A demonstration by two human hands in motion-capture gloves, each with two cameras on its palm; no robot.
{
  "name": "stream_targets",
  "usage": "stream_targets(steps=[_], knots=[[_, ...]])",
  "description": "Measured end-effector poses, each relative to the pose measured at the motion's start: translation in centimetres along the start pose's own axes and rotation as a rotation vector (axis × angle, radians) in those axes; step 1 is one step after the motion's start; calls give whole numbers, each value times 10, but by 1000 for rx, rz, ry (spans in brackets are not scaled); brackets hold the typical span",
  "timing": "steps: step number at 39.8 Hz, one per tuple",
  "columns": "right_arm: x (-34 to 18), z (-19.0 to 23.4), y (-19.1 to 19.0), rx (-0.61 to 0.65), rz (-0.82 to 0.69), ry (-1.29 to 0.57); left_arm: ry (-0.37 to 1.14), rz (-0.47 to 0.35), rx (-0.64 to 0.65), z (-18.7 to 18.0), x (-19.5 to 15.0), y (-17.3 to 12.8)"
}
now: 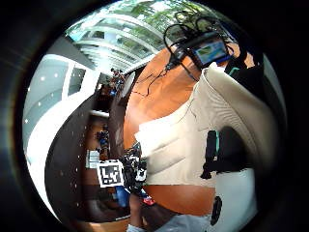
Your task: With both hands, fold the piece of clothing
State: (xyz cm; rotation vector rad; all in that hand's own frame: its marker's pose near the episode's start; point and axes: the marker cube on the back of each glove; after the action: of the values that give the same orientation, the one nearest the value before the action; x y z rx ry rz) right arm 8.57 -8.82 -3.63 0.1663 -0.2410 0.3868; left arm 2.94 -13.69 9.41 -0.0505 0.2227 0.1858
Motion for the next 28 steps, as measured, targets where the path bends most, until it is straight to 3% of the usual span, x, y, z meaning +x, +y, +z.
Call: stream_targets(steps=[6, 14, 21, 28], knots=[[-99, 2, 28, 110, -227, 191, 72, -109, 92, -38, -48, 26], [-201, 82, 83, 104, -431, 426, 152, -261, 169, -58, -110, 62], [-234, 134, 123, 150, -516, 542, 123, -319, 187, -59, -132, 82], [-234, 144, 122, 180, -574, 473, 98, -315, 187, -58, -127, 83]])
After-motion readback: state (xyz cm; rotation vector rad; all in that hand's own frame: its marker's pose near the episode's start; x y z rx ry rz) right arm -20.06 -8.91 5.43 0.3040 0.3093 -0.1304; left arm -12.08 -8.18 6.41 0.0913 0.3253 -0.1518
